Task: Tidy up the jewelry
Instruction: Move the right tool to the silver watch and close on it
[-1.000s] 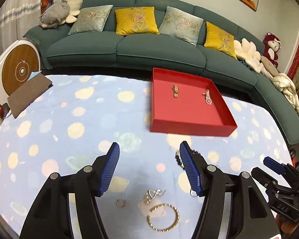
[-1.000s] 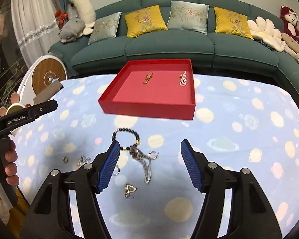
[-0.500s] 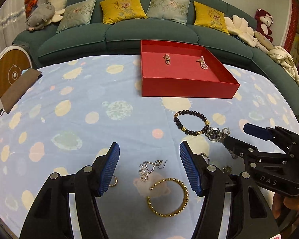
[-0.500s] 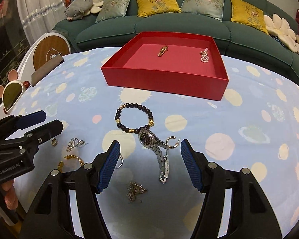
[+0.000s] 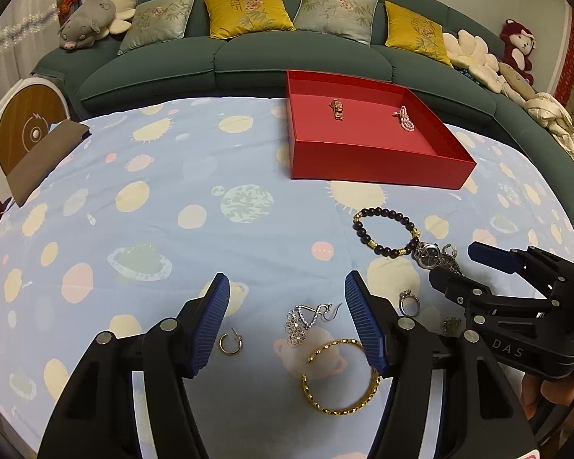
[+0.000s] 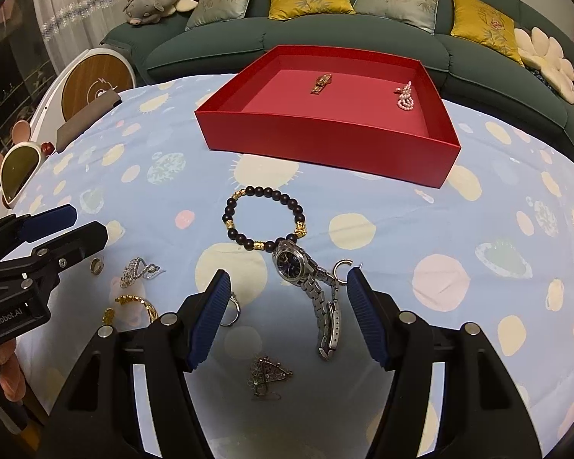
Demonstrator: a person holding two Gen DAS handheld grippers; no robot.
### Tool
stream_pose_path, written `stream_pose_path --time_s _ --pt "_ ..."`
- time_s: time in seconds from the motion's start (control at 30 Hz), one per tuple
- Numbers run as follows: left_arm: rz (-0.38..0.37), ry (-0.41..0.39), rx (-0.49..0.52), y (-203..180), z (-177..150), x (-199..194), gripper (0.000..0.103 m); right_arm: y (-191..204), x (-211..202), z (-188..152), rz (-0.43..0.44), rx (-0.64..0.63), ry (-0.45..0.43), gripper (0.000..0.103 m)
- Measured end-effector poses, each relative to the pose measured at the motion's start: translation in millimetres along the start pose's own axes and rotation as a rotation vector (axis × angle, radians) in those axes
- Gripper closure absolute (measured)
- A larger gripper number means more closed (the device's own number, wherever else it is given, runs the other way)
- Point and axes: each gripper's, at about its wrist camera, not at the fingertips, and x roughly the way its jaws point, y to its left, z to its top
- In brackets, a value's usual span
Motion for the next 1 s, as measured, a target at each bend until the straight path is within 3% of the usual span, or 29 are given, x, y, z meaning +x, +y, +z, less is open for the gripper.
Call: stream_pose_path --time_s 0.67,0.9,1.0 --pt "0.006 0.018 -0.069 28 0 0 0.043 0 28 14 -0.007 -0.065 0.055 0.043" --pt "0.007 0.014 -0.080 41 0 -3 0.043 1 37 15 -0.012 -0.092 0.079 0.052" --pt "0.011 0.017 -0.096 49 0 -2 0.043 0 37 14 -0.019 -0.092 0.081 0.061"
